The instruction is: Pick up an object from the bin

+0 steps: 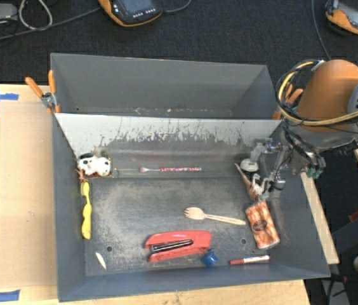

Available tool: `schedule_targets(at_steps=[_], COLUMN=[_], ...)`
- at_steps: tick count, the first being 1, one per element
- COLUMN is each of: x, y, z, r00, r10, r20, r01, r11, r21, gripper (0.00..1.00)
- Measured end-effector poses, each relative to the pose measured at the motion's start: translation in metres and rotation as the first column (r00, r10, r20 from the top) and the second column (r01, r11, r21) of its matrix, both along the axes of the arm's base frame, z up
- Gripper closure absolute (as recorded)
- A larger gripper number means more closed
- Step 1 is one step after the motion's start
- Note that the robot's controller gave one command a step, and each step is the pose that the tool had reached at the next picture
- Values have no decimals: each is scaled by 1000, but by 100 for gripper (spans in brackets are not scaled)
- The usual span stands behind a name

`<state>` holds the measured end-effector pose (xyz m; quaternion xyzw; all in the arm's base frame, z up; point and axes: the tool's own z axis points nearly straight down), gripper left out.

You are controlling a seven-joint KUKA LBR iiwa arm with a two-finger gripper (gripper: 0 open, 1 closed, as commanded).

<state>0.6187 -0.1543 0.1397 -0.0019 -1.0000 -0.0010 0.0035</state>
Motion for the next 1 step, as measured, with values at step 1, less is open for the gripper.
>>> schedule_targets(at_steps=[1], x=[2], y=[1], z=[5], r00=[1000], r10=[3], r20=[7], r01=[-3], r11=[1000], r21=[-1], gripper=[0])
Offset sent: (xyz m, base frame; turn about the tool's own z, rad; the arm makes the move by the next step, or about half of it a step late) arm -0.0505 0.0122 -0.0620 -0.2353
